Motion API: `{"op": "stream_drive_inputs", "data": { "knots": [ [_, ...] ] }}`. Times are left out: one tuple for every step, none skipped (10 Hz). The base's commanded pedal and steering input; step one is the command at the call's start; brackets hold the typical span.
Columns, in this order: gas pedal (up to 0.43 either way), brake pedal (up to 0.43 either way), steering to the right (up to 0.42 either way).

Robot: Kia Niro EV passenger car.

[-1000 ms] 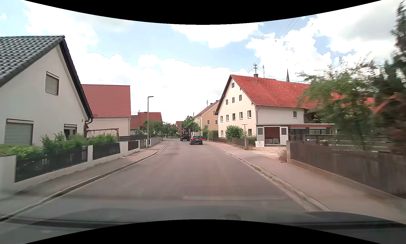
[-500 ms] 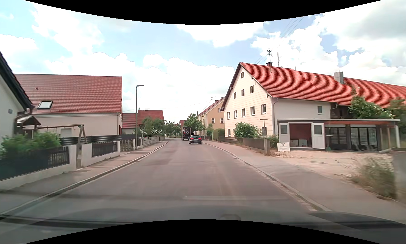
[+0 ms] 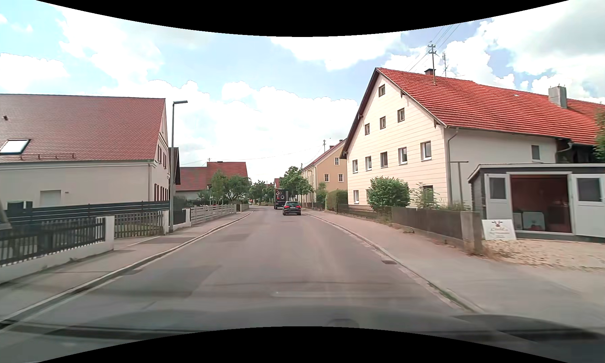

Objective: Follow the waypoints while adhering to traffic rules and regulations

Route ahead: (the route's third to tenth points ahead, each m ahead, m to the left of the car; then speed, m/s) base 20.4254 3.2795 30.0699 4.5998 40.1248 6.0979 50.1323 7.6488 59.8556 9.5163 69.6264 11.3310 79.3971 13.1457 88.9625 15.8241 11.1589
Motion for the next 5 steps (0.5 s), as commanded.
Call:
{"op": "stream_drive_inputs", "data": {
  "knots": [
    [0.15,0.0,-0.028],
    [0.15,0.0,-0.028],
    [0.15,0.0,-0.028],
    [0.15,0.0,-0.028],
    [0.118,0.0,-0.028]
  ]
}}
